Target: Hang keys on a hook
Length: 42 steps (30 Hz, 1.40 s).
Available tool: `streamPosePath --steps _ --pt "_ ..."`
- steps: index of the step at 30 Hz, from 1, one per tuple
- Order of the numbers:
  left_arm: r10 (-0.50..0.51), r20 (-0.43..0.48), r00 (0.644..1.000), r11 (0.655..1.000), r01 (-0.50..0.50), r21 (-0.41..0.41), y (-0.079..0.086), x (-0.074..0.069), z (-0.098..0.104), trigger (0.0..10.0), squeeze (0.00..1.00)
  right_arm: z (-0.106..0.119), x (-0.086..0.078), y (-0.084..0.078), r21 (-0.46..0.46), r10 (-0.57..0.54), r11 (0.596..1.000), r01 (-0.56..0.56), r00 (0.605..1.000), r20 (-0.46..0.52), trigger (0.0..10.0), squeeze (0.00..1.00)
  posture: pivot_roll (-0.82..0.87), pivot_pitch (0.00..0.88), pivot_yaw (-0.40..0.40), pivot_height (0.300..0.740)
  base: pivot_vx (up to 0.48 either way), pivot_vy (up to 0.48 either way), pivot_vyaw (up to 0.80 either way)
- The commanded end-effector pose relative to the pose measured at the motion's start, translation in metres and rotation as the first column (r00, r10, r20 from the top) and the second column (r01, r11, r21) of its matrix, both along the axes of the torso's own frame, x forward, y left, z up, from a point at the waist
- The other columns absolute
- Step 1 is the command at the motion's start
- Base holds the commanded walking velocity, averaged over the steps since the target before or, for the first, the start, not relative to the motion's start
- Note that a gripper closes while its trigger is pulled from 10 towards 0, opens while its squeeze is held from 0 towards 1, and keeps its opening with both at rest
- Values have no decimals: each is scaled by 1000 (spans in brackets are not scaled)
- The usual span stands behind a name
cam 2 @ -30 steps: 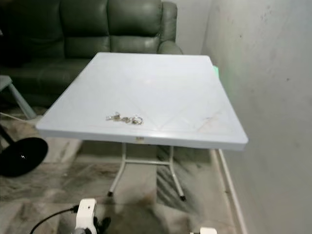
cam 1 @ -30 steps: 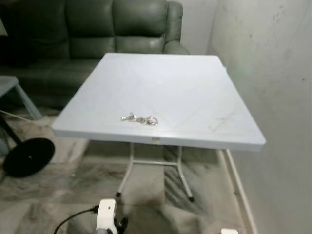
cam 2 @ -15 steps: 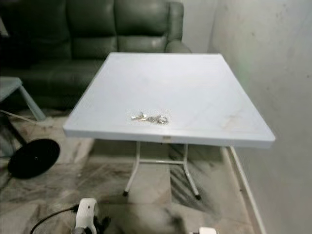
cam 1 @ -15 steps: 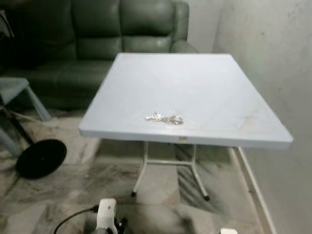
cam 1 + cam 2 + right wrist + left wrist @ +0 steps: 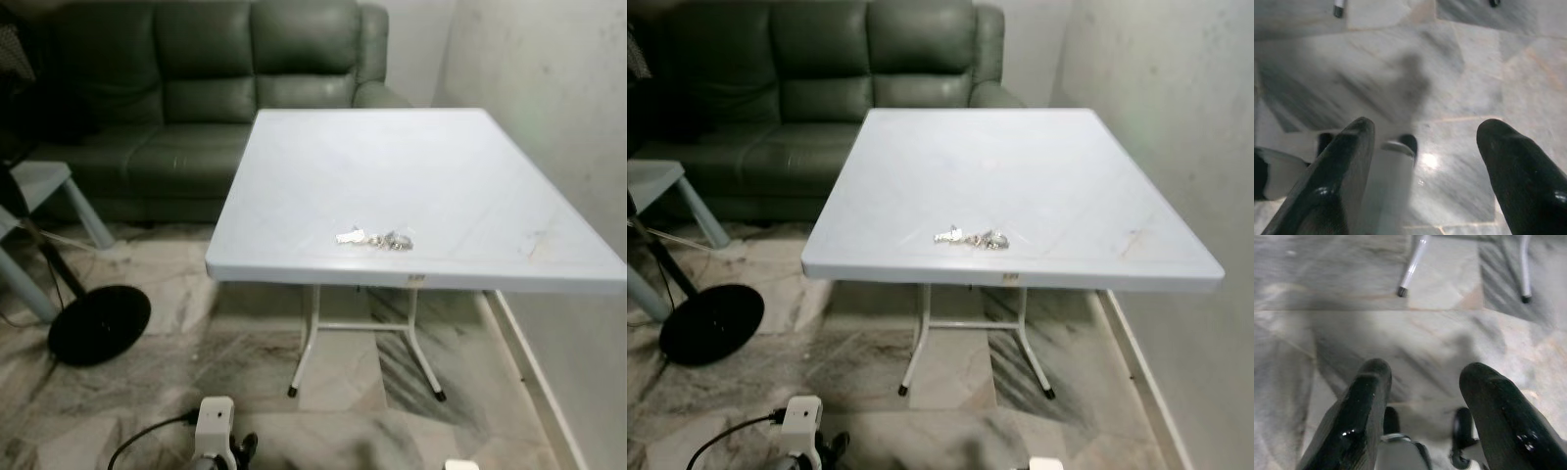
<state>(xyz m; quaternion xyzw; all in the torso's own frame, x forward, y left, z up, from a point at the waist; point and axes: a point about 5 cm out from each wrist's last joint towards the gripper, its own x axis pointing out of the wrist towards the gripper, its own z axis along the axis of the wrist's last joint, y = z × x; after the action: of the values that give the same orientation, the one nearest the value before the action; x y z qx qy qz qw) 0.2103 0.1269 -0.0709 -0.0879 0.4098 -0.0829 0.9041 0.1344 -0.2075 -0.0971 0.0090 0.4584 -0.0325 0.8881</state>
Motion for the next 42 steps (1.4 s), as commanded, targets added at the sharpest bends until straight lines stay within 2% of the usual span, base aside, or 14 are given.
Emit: streamPosePath --steps 1,5,9,10,14,17,18,22,24,29,32,34,36,42 --pt "27 -14 1000 999 -26 37 6 2 0 10000 0 2 6 4 10 5 1000 -5 1000 23 10000 0 -7 2 8 740 0 0 0" --pt "37 -1 999 999 -37 27 2 8 3 10000 0 3 10 4 13 6 1000 -7 999 43 10000 0 -7 2 8 740 0 0 0" --pt "58 78 995 998 -57 -13 -4 28 17 10000 0 14 31 3 22 2 1000 -5 989 145 10000 0 -10 22 10 740 0 0 0" --pt "72 126 989 997 -68 -34 -4 39 26 10000 0 21 43 2 27 0 1000 -6 978 207 10000 0 -10 28 11 740 0 0 0" --pt "93 198 976 995 -85 -49 0 55 38 10000 0 32 58 -2 30 1 999 -10 955 297 10000 0 -10 36 14 740 0 0 0" --pt "69 323 944 997 -58 -46 5 74 58 10000 0 52 80 -7 28 6 999 -21 896 444 10000 0 -13 53 22 740 0 0 0" --pt "54 392 918 998 -38 -49 5 82 68 10000 0 63 90 -7 28 15 999 -34 854 520 10000 0 -13 53 22 740 0 0 0" --pt "18 484 875 998 12 -60 1 89 80 10000 0 78 102 0 29 32 998 -64 785 618 10000 0 -16 62 31 740 0 0 0" --pt "1 565 825 996 48 -71 -2 92 91 10000 0 94 111 9 23 47 996 -89 705 708 10000 0 -20 64 33 740 0 0 0" --pt "26 643 766 991 65 -117 -4 96 105 10000 0 119 118 21 23 52 993 -119 587 808 10000 0 -22 75 38 740 0 0 0" --pt "22 725 688 984 112 -136 -9 99 125 10000 0 142 120 30 9 74 986 -164 493 867 10000 0 -21 82 40 740 0 0 0" --pt "36 747 664 983 113 -147 -10 102 134 10000 0 152 120 32 -4 86 984 -177 458 885 10000 0 -21 82 40 740 0 0 0" --pt "54 802 594 978 132 -163 -8 106 156 10000 0 176 121 35 -22 97 980 -196 382 919 10000 0 -21 82 40 740 0 0 0" --pt "65 854 516 973 157 -169 -3 112 188 10000 0 208 120 35 -82 143 974 -213 286 947 10000 0 -23 85 47 740 0 0 0"
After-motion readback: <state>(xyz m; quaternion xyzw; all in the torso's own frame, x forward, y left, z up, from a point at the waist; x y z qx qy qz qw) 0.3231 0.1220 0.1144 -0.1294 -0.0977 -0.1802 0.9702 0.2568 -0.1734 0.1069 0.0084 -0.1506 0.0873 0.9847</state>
